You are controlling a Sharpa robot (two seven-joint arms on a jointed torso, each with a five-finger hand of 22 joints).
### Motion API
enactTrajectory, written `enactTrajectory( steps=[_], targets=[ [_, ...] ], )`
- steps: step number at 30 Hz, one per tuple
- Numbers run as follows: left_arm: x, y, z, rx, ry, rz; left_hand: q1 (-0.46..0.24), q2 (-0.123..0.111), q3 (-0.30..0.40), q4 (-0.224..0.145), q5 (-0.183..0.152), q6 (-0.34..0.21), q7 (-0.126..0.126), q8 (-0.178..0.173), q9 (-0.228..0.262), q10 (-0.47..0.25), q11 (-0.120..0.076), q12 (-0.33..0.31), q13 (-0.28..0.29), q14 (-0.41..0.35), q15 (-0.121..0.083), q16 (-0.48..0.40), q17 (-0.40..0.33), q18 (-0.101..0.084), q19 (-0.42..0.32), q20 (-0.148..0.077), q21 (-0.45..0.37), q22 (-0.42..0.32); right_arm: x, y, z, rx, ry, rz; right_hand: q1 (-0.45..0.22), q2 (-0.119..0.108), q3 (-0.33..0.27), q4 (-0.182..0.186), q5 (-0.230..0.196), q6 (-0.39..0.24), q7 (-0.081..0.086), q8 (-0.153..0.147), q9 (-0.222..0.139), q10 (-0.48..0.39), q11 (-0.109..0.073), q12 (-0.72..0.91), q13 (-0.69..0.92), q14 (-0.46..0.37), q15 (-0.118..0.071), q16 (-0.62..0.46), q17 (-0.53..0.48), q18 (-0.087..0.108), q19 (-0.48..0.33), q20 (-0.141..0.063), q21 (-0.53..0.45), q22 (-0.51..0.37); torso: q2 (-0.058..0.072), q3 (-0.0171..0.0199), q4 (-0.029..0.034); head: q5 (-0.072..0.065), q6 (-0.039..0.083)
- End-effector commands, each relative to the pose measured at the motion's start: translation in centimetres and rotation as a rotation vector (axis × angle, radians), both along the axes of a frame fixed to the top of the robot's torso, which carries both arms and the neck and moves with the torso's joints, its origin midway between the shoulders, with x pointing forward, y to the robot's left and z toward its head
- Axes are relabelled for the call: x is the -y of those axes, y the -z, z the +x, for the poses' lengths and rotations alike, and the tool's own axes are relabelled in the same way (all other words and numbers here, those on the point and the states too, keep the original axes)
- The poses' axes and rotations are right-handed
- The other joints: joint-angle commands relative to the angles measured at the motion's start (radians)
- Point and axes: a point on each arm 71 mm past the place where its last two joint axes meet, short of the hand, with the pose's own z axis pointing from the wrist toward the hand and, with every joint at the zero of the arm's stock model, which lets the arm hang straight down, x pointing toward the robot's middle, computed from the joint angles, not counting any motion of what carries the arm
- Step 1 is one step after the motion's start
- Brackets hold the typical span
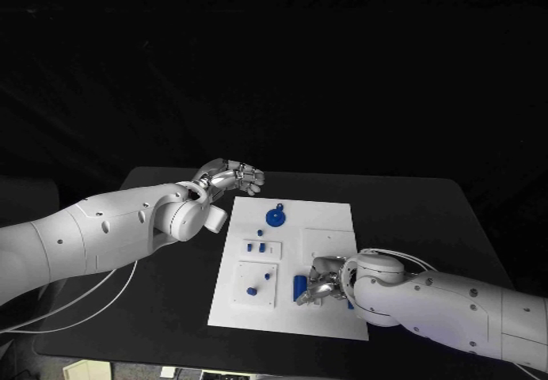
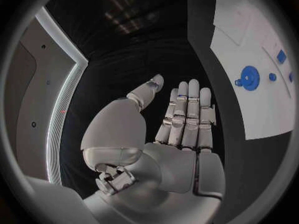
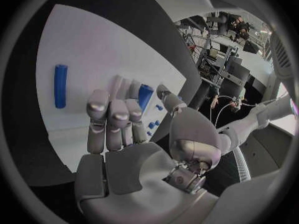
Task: Assemble the parts on the task board
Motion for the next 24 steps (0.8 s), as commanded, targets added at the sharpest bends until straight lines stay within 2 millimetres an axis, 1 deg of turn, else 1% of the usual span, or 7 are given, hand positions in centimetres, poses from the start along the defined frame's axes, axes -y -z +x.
enactTrajectory(
  steps=[1,6,12,16,17,20,24],
  targets=[
    [0.2,-0.1,0.0,-0.001,0.014,-0.011,-0.011,-0.003,0.000,0.004,-0.002,-0.007,-0.001,0.004,-0.001,-0.006,0.000,-0.001,-0.001,0.007,0.002,-0.006,0.002,0.015,-0.003,0.002,-0.005,0.002,0.1,0.2,-0.3,-0.009,-0.016,-0.008,-0.033,0.011,-0.071,-0.042,-0.005,0.003,0.001,-0.001,0.002,0.001,-0.001,-0.006,0.003,-0.005,-0.012,-0.004,0.002,0.083,-0.013,-0.002,0.000,0.011,0.000,0.0006,-0.0007,0.001,-0.001],
    [0.1,-0.1,0.0,-0.001,0.014,-0.011,-0.011,-0.003,0.000,0.004,-0.002,-0.007,-0.001,0.004,-0.001,-0.006,0.000,-0.001,-0.001,0.007,0.002,-0.007,0.002,0.015,-0.003,0.002,-0.006,0.002,0.5,0.1,-0.4,-0.011,-0.015,-0.005,-0.047,0.006,-0.106,-0.069,-0.004,0.002,0.001,-0.003,0.002,0.000,-0.002,-0.008,0.003,-0.006,-0.012,-0.005,0.003,0.083,-0.014,-0.006,-0.003,0.009,0.000,0.0009,-0.0008,0.002,-0.002],
    [0.0,-0.1,0.0,-0.001,0.012,-0.010,-0.011,-0.003,0.000,0.004,-0.002,-0.008,-0.001,0.004,-0.001,-0.006,0.000,-0.001,-0.001,0.008,0.002,-0.007,0.003,0.015,-0.003,0.002,-0.006,0.002,1.0,0.0,-0.3,0.000,-0.002,-0.005,-0.038,0.000,-0.114,-0.074,-0.004,0.002,0.000,-0.003,0.002,-0.001,-0.002,-0.009,0.003,-0.006,-0.013,-0.006,0.003,0.083,-0.014,-0.009,-0.004,0.008,0.000,0.0009,-0.0017,0.002,0.000],
    [0.1,-0.1,0.0,-0.001,0.013,-0.010,-0.011,-0.003,0.001,0.004,-0.002,-0.008,-0.001,0.004,-0.001,-0.006,-0.001,-0.001,-0.001,0.008,0.002,-0.007,0.003,0.015,-0.003,0.002,-0.006,0.002,1.6,-0.1,-0.1,0.021,0.018,0.007,-0.030,0.016,-0.112,-0.072,-0.004,0.004,0.000,-0.003,0.002,0.002,-0.003,-0.008,0.005,-0.005,-0.013,-0.007,0.004,0.083,-0.013,-0.011,-0.005,0.007,0.000,0.0015,-0.0021,0.003,0.001],
    [0.1,-0.1,0.0,-0.001,0.014,-0.010,-0.011,-0.003,0.001,0.004,-0.002,-0.008,-0.001,0.004,-0.001,-0.006,-0.001,-0.001,-0.001,0.008,0.002,-0.008,0.003,0.015,-0.003,0.002,-0.006,0.002,2.0,-0.1,-0.2,0.023,0.028,0.019,-0.029,0.028,-0.110,-0.069,-0.004,0.004,0.000,-0.003,0.002,0.001,-0.002,-0.010,0.004,-0.005,-0.013,-0.007,0.004,0.083,-0.012,-0.011,-0.005,0.007,0.000,0.0014,-0.0011,0.003,0.001],
    [0.0,-0.1,0.0,0.000,0.011,-0.010,-0.011,-0.003,0.001,0.004,-0.002,-0.008,-0.001,0.004,-0.001,-0.006,-0.001,0.000,-0.001,0.008,0.002,-0.008,0.004,0.015,-0.003,0.002,-0.006,0.002,2.8,-0.4,-0.3,0.018,0.050,0.048,-0.029,0.028,-0.109,-0.067,-0.004,0.003,0.000,-0.004,0.001,0.001,-0.002,-0.011,0.003,-0.005,-0.013,-0.007,0.004,0.083,-0.012,-0.011,-0.005,0.007,0.000,0.0012,-0.0009,0.003,0.003],
    [-0.2,-0.1,0.0,0.001,0.007,-0.008,-0.012,-0.003,0.001,0.004,-0.002,-0.007,-0.001,0.004,-0.002,-0.006,-0.001,0.000,-0.001,0.008,0.002,-0.008,0.004,0.015,-0.003,0.002,-0.006,0.002,4.6,-1.8,0.3,0.014,0.113,0.112,-0.027,0.026,-0.102,-0.061,-0.004,0.003,0.000,-0.005,0.001,0.003,-0.002,-0.010,0.004,-0.004,-0.013,-0.007,0.003,0.083,-0.010,-0.011,-0.006,0.006,-0.001,0.0018,-0.0029,0.003,0.004]
  ],
)
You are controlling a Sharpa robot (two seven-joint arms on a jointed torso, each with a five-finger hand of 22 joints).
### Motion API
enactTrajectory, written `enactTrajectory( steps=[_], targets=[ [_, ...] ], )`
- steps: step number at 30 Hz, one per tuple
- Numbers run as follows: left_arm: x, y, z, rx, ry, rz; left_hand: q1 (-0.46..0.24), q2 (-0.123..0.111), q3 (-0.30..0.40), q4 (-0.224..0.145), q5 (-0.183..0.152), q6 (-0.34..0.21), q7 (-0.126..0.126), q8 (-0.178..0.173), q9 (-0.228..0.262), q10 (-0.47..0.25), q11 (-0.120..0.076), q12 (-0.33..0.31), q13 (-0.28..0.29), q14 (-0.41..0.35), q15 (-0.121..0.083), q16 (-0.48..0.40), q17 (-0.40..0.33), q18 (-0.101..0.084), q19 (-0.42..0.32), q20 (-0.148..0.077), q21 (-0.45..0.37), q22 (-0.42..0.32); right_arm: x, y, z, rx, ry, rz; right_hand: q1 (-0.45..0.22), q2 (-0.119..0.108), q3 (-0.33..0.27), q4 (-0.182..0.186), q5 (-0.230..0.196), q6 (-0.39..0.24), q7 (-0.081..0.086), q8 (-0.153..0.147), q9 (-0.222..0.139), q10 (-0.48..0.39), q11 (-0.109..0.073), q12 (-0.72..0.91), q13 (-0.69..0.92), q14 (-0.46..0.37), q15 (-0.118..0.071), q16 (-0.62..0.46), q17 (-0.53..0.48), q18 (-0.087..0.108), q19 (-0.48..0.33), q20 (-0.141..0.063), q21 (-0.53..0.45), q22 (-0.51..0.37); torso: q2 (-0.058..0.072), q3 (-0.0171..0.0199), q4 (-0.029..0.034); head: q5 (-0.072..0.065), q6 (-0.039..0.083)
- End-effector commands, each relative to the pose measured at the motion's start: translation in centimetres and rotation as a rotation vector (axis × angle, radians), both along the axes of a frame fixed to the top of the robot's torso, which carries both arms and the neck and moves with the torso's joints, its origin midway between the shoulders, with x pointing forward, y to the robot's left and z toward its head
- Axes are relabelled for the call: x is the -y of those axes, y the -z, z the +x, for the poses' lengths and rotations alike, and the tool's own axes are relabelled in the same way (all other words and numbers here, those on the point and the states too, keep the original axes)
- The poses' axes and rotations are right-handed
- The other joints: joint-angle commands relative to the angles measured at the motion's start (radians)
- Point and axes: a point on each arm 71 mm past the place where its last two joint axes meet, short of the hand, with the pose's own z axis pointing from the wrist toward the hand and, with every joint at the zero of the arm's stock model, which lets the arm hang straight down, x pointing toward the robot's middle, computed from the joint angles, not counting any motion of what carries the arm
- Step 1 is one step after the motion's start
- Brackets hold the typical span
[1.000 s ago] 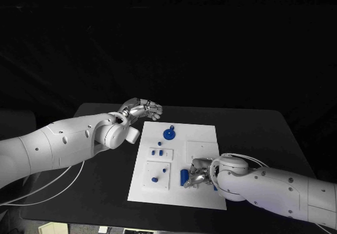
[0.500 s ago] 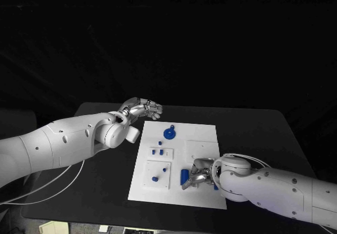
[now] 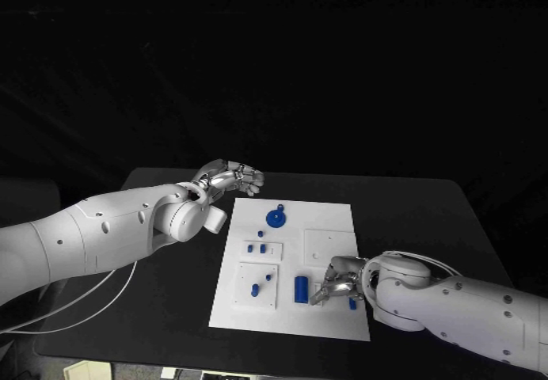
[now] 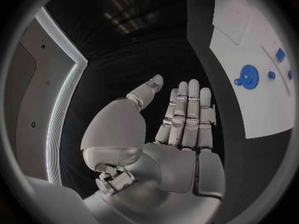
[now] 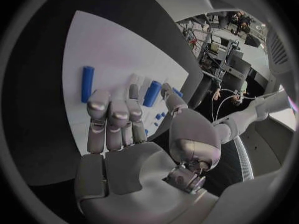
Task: Assemble the parts on the task board
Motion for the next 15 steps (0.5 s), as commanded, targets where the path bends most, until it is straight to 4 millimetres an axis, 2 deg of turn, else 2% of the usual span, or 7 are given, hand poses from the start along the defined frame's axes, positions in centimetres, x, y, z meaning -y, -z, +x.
enactTrajectory(
  steps=[1,7,10,15],
  targets=[
    [0.0,-0.1,0.0,0.004,0.010,-0.010,-0.008,0.001,0.000,0.004,-0.002,-0.007,-0.001,0.004,-0.002,-0.006,-0.001,0.000,-0.001,0.008,0.002,-0.004,0.002,0.015,-0.003,0.002,-0.006,0.002,1.2,-1.7,0.7,0.000,0.064,0.100,0.003,0.005,0.004,0.006,-0.004,0.001,0.001,-0.003,-0.001,0.003,-0.002,-0.007,-0.001,0.001,-0.004,-0.004,0.001,0.076,0.002,-0.008,-0.006,0.006,-0.001,0.0001,-0.0019,0.000,0.002],
    [0.0,-0.1,0.0,0.005,0.008,-0.010,-0.009,0.001,0.000,0.005,-0.002,-0.007,-0.001,0.005,-0.002,-0.006,-0.001,0.000,-0.001,0.008,0.002,-0.005,0.002,0.015,-0.003,0.002,-0.006,0.002,4.6,-3.2,2.0,0.012,0.146,0.092,0.014,0.013,0.021,0.014,-0.004,-0.001,0.003,-0.003,0.002,0.012,0.000,-0.002,0.005,0.003,-0.003,-0.004,0.001,0.076,0.005,-0.008,-0.007,0.005,-0.001,0.0004,-0.0025,-0.006,0.007],
    [0.0,-0.1,0.0,0.004,0.009,-0.010,-0.009,0.001,0.000,0.005,-0.002,-0.007,-0.001,0.005,-0.002,-0.006,-0.001,0.000,-0.001,0.008,0.002,-0.005,0.003,0.015,-0.003,0.002,-0.006,0.002,5.8,-3.3,2.1,0.004,0.171,0.064,0.037,0.024,0.043,0.015,-0.004,0.002,0.003,0.000,0.006,0.027,0.000,0.013,0.021,0.005,-0.002,-0.004,0.002,0.076,0.008,-0.008,-0.006,0.005,-0.001,0.0013,-0.0023,-0.009,0.009],
    [0.0,-0.1,0.0,0.003,0.009,-0.009,-0.009,0.001,0.000,0.005,-0.002,-0.007,-0.001,0.005,-0.002,-0.005,-0.001,0.000,-0.002,0.009,0.002,-0.005,0.003,0.015,-0.003,0.002,-0.006,0.002,7.1,-2.8,1.9,-0.040,0.189,-0.010,0.054,0.020,0.062,0.020,-0.004,0.004,0.003,0.003,0.011,0.037,0.000,0.022,0.030,0.006,-0.002,-0.003,0.002,0.076,0.010,-0.005,-0.004,0.006,0.000,0.0026,-0.0005,-0.016,0.011]
  ],
)
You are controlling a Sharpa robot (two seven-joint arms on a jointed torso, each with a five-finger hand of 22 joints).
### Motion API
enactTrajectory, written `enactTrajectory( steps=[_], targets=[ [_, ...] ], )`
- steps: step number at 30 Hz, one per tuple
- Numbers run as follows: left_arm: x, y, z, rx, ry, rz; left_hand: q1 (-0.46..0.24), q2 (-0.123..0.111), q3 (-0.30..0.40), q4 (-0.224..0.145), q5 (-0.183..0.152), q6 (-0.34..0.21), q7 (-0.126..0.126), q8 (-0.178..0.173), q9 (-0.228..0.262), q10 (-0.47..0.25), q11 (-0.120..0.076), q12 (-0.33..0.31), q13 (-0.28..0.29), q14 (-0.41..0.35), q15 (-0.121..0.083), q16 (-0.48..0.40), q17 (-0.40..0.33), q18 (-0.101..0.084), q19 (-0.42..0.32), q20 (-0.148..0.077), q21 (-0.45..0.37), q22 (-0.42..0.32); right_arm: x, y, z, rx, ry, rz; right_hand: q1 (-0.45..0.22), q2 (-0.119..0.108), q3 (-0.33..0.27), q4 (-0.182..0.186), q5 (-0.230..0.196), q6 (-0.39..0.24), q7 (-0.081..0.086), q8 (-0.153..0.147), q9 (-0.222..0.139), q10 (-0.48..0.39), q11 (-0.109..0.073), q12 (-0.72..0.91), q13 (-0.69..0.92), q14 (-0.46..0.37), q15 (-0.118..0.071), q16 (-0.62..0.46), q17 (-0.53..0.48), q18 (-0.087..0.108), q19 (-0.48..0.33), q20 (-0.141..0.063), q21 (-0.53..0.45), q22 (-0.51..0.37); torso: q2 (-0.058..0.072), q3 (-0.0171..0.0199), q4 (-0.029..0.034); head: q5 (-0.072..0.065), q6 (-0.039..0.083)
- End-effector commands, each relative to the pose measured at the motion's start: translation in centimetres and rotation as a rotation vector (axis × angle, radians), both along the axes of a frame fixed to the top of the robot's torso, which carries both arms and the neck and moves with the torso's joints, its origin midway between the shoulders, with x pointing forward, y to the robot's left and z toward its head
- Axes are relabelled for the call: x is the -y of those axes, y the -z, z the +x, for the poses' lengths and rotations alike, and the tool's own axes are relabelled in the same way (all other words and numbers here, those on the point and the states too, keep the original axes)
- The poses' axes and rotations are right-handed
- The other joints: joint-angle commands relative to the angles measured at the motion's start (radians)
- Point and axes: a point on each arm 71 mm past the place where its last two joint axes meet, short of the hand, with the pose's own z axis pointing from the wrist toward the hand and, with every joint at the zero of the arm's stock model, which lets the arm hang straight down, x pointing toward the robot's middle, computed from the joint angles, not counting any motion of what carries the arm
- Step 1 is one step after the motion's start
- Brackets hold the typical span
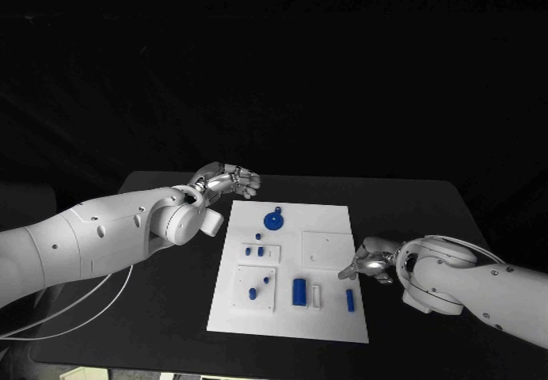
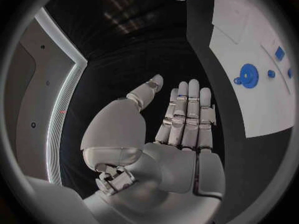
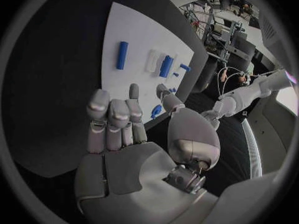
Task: Assemble the parts on the task board
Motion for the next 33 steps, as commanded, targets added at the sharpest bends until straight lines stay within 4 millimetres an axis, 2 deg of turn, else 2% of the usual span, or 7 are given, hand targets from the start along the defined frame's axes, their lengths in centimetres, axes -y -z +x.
enactTrajectory(
  steps=[1,3,6,17,26,33],
  targets=[
    [0.2,-0.1,0.0,0.003,0.013,-0.011,-0.009,0.001,0.000,0.005,-0.002,-0.007,-0.001,0.005,-0.001,-0.005,-0.001,0.000,-0.002,0.009,0.002,-0.005,0.002,0.015,-0.003,0.002,-0.006,0.001,0.6,0.6,-0.4,-0.072,0.008,-0.059,0.020,0.000,0.015,0.000,-0.004,0.001,0.006,0.003,0.003,0.009,-0.003,0.007,0.002,0.003,-0.003,-0.003,0.001,0.076,0.003,-0.001,-0.004,0.006,0.001,0.0019,0.0007,-0.007,0.001],
    [0.2,-0.1,-0.1,0.003,0.013,-0.011,-0.009,0.001,0.000,0.005,-0.002,-0.007,-0.001,0.005,-0.001,-0.005,-0.001,0.000,-0.002,0.009,0.002,-0.006,0.002,0.015,-0.003,0.002,-0.006,0.002,0.8,0.8,-0.5,-0.071,0.005,-0.079,0.024,-0.003,0.027,0.008,-0.005,0.003,0.006,0.005,0.005,0.011,-0.003,0.009,0.004,0.004,-0.003,-0.003,0.002,0.076,0.003,0.002,-0.004,0.006,0.001,0.0009,0.0001,-0.012,0.003],
    [0.2,-0.1,0.0,0.003,0.013,-0.011,-0.010,0.000,0.000,0.005,-0.002,-0.007,-0.001,0.005,-0.001,-0.005,-0.001,0.000,-0.002,0.009,0.002,-0.006,0.002,0.015,-0.003,0.002,-0.006,0.002,0.9,1.2,-1.0,-0.083,0.007,-0.093,0.027,-0.004,0.036,0.013,-0.004,0.003,0.005,0.005,0.007,0.011,-0.003,0.009,0.004,0.004,-0.003,-0.003,0.002,0.076,0.003,0.003,-0.003,0.007,0.001,0.0018,-0.0009,-0.017,0.003],
    [0.3,0.0,-0.1,0.001,0.019,-0.011,-0.011,0.001,0.000,0.006,-0.002,-0.007,-0.001,0.005,-0.001,-0.005,-0.001,0.000,-0.002,0.009,0.002,-0.007,0.003,0.015,-0.003,0.002,-0.006,0.002,0.8,2.8,-1.9,-0.068,-0.016,-0.160,0.026,-0.014,0.054,0.031,-0.005,0.007,0.005,0.007,0.012,0.014,-0.003,0.009,0.005,0.005,-0.003,-0.002,0.003,0.076,0.004,0.009,-0.001,0.009,0.001,-0.0019,0.0031,-0.030,0.003],
    [0.3,0.0,-0.1,0.001,0.020,-0.012,-0.012,0.001,0.000,0.007,-0.002,-0.007,-0.001,0.006,-0.001,-0.005,-0.001,0.000,-0.002,0.009,0.002,-0.007,0.004,0.015,-0.003,0.002,-0.006,0.002,0.3,4.2,-2.3,-0.065,-0.026,-0.175,0.024,-0.013,0.056,0.036,-0.005,0.008,0.005,0.008,0.013,0.015,-0.004,0.008,0.005,0.005,-0.003,-0.002,0.003,0.076,0.004,0.010,0.000,0.009,0.001,-0.0033,0.0040,-0.033,0.000],
    [0.3,0.0,-0.2,0.001,0.021,-0.012,-0.012,0.001,0.000,0.007,-0.002,-0.007,-0.002,0.006,-0.001,-0.005,-0.001,0.000,-0.002,0.009,0.002,-0.008,0.005,0.015,-0.003,0.002,-0.007,0.003,-0.2,4.9,-2.1,-0.060,-0.035,-0.181,0.022,-0.011,0.059,0.040,-0.005,0.009,0.004,0.008,0.013,0.016,-0.004,0.008,0.005,0.005,-0.003,-0.001,0.003,0.076,0.004,0.011,0.000,0.010,0.002,-0.0030,0.0040,-0.033,-0.003]
  ],
)
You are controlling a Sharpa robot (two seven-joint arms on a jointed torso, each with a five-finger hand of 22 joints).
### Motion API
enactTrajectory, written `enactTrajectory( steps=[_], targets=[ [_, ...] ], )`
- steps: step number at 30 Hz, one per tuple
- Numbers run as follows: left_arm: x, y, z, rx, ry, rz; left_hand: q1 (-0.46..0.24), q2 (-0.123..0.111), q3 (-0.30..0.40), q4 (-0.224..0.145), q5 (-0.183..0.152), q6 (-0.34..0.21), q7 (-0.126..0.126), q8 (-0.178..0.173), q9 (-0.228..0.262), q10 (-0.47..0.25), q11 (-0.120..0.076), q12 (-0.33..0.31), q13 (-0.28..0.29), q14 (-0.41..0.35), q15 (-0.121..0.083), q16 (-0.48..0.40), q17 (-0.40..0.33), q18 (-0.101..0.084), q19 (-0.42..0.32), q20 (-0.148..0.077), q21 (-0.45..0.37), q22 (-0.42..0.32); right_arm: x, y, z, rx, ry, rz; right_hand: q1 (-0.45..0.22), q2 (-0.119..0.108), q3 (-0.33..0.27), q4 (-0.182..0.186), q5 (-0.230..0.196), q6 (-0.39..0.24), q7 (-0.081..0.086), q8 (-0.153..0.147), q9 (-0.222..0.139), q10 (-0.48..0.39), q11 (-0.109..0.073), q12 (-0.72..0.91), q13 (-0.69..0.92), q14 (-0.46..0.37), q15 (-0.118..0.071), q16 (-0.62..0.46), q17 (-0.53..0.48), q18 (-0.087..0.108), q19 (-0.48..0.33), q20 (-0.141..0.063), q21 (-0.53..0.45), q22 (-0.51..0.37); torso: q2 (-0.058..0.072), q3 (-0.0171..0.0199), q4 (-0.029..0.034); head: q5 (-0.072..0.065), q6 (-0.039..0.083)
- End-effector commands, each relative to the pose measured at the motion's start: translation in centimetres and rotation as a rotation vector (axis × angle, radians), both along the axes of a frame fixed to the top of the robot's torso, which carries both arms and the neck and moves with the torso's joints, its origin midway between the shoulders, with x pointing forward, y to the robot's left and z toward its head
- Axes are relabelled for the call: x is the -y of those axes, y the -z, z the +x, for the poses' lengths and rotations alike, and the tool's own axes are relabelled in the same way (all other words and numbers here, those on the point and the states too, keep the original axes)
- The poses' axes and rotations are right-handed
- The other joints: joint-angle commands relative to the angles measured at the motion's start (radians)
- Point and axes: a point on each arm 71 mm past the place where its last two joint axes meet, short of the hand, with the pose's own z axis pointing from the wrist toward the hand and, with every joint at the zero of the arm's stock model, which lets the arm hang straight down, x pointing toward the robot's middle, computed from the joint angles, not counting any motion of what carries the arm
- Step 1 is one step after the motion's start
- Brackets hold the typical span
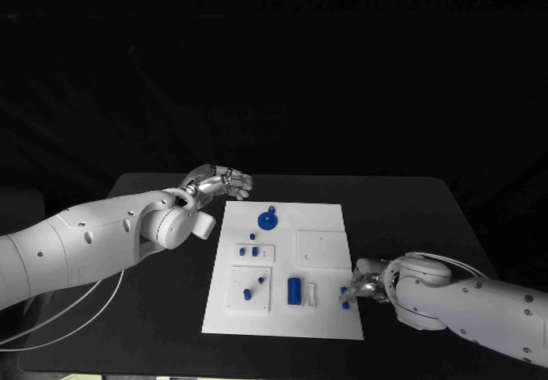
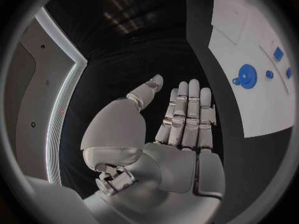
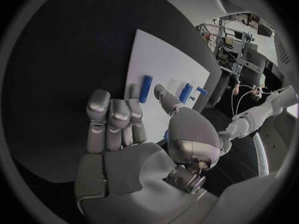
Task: Assemble the parts on the task board
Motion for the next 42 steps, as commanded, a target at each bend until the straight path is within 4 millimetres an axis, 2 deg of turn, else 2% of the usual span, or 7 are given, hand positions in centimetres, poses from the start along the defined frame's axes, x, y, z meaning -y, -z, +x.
enactTrajectory(
  steps=[1,19,23,26,29,42],
  targets=[
    [0.2,-0.1,0.0,0.004,0.016,-0.013,-0.012,0.001,0.000,0.007,-0.002,-0.007,-0.002,0.006,-0.001,-0.005,-0.001,0.000,-0.002,0.006,-0.002,-0.004,0.001,0.021,-0.003,0.002,-0.007,0.001,-0.4,0.3,0.0,0.018,-0.026,-0.021,0.000,-0.002,0.005,0.005,-0.005,0.000,0.006,0.003,0.001,0.006,-0.001,0.001,0.001,-0.002,-0.007,-0.001,0.001,0.074,-0.001,0.006,0.000,0.009,0.000,0.0002,-0.0002,0.000,-0.002],
    [0.2,-0.1,-0.1,0.004,0.016,-0.013,-0.013,0.001,-0.001,0.007,-0.002,-0.007,-0.002,0.006,-0.001,-0.005,-0.001,0.000,-0.002,0.006,-0.002,-0.006,0.002,0.021,-0.003,0.002,-0.007,0.001,-1.4,1.4,0.0,0.108,-0.109,-0.104,0.006,0.003,0.013,0.006,-0.005,0.000,0.005,0.003,0.002,0.006,-0.001,0.000,0.000,-0.002,-0.008,-0.001,0.002,0.074,-0.001,0.006,0.001,0.010,0.000,0.0007,-0.0008,0.003,-0.007],
    [0.2,-0.1,0.0,0.004,0.014,-0.013,-0.013,0.001,0.000,0.007,-0.002,-0.007,-0.002,0.006,-0.001,-0.005,-0.001,0.000,-0.002,0.006,-0.002,-0.006,0.003,0.021,-0.003,0.002,-0.007,0.002,-1.8,1.6,-0.1,0.103,-0.119,-0.105,0.062,0.014,0.066,-0.006,-0.004,0.000,0.005,0.002,0.004,0.004,-0.002,-0.005,-0.004,-0.001,-0.008,-0.002,0.001,0.074,0.000,0.005,0.002,0.010,0.000,0.0008,-0.0006,0.003,-0.009],
    [0.3,-0.1,0.0,0.003,0.017,-0.013,-0.013,0.001,0.000,0.007,-0.002,-0.007,-0.002,0.006,-0.001,-0.005,-0.001,0.000,-0.002,0.006,-0.002,-0.006,0.003,0.021,-0.003,0.002,-0.007,0.002,-1.9,1.6,-0.2,0.108,-0.124,-0.110,0.088,0.011,0.100,-0.012,-0.005,0.000,0.006,0.001,0.005,0.005,0.000,-0.006,-0.004,-0.001,-0.007,-0.002,0.001,0.074,0.001,0.007,0.003,0.010,0.000,0.0007,-0.0009,0.004,-0.009],
    [0.3,-0.1,-0.1,0.002,0.019,-0.014,-0.013,0.001,0.000,0.007,-0.002,-0.007,-0.002,0.006,-0.001,-0.005,-0.001,0.000,-0.002,0.006,-0.002,-0.006,0.003,0.021,-0.003,0.002,-0.007,0.002,-2.0,1.6,-0.1,0.117,-0.129,-0.115,0.143,0.018,0.145,-0.044,0.005,0.002,0.008,0.000,0.004,0.006,0.001,-0.008,-0.006,0.001,-0.005,-0.003,0.000,0.074,0.002,0.010,0.005,0.011,0.000,0.0003,-0.0006,0.002,-0.009],
    [0.3,-0.1,-0.1,0.003,0.019,-0.014,-0.012,0.001,0.000,0.007,-0.002,-0.007,-0.002,0.006,-0.002,-0.004,-0.001,0.000,-0.002,0.008,-0.003,-0.006,0.006,0.021,-0.002,0.002,-0.007,0.003,-2.3,1.6,-0.2,0.117,-0.139,-0.118,0.142,0.015,0.158,-0.047,0.015,0.005,0.009,-0.002,0.003,0.007,0.003,-0.010,-0.007,0.002,-0.002,-0.003,-0.002,0.074,0.004,0.019,0.006,0.012,0.000,-0.0002,-0.0012,0.002,-0.009]
  ],
)
